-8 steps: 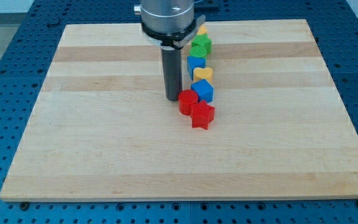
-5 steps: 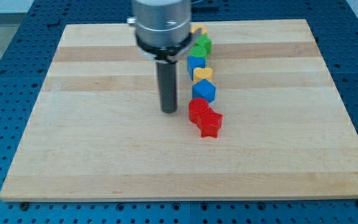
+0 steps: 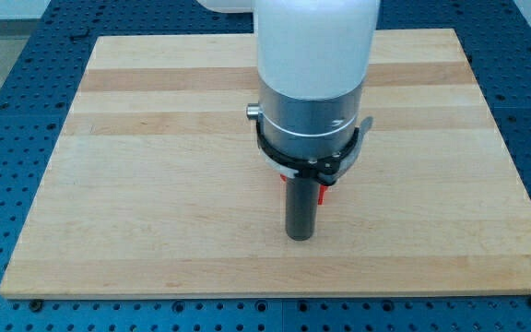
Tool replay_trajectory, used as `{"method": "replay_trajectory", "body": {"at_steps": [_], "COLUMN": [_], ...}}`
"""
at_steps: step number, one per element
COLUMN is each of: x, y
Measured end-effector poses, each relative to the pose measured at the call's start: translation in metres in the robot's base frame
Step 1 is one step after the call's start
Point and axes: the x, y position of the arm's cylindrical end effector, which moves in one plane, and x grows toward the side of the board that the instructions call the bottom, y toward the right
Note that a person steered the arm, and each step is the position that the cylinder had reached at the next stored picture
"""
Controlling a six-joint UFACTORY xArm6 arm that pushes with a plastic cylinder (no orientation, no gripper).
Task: Slide blue cube a bit to left
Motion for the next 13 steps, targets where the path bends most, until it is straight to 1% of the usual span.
{"method": "replay_trajectory", "body": {"at_steps": [1, 3, 4, 5, 7, 9, 12, 13], "x": [-0.004, -0.06, -0.09, -0.112, -0.154, -0.154, -0.135, -0.137], "y": [0.035, 0.08, 0.082, 0.073, 0.073, 0.05, 0.049, 0.048]}}
